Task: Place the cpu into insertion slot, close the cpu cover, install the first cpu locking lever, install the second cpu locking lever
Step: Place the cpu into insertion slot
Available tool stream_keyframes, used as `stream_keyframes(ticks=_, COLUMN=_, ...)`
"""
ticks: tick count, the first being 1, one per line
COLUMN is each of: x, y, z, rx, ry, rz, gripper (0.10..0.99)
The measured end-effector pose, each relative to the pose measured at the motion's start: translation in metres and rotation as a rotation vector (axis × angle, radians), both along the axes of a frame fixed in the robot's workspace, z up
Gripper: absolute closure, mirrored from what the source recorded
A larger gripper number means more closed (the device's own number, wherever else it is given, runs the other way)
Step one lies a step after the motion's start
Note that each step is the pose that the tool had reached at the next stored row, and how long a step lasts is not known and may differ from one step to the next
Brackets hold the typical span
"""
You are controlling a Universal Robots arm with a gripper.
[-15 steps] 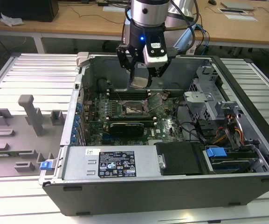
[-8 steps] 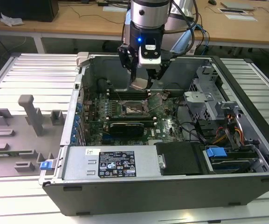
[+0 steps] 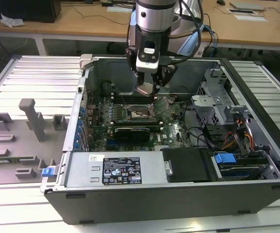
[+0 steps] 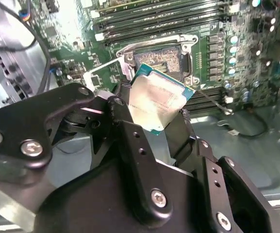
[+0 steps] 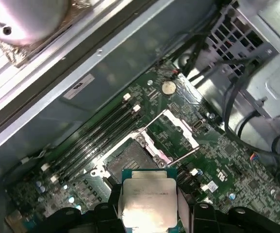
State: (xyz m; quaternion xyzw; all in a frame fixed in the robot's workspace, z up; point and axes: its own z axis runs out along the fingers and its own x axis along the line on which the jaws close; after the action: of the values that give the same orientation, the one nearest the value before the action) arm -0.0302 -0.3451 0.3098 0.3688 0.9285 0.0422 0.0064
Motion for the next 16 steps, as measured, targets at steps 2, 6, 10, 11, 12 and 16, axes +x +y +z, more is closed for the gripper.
stream_keyframes(ticks=2, x=0.0, y=0.0, z=-0.0009, rx=0.0, ry=0.0, rz=-0.041, gripper=0.549)
stream_keyframes(ticks=6, x=0.0, y=0.0, z=-0.0025, rx=0.0, ry=0.0, rz=-0.129, gripper=0.549)
stream_keyframes(ticks=10, x=0.0, y=0.0, z=-0.0042, rx=0.0, ry=0.0, rz=-0.224, gripper=0.549)
stream_keyframes(ticks=11, x=0.0, y=0.0, z=-0.0045, rx=0.0, ry=0.0, rz=-0.24, gripper=0.549)
stream_keyframes(ticks=12, x=0.0, y=0.0, z=-0.005, rx=0.0, ry=0.0, rz=-0.269, gripper=0.549)
stream_keyframes(ticks=16, x=0.0, y=0.0, z=-0.0068, rx=0.0, ry=0.0001, rz=-0.367, gripper=0.549)
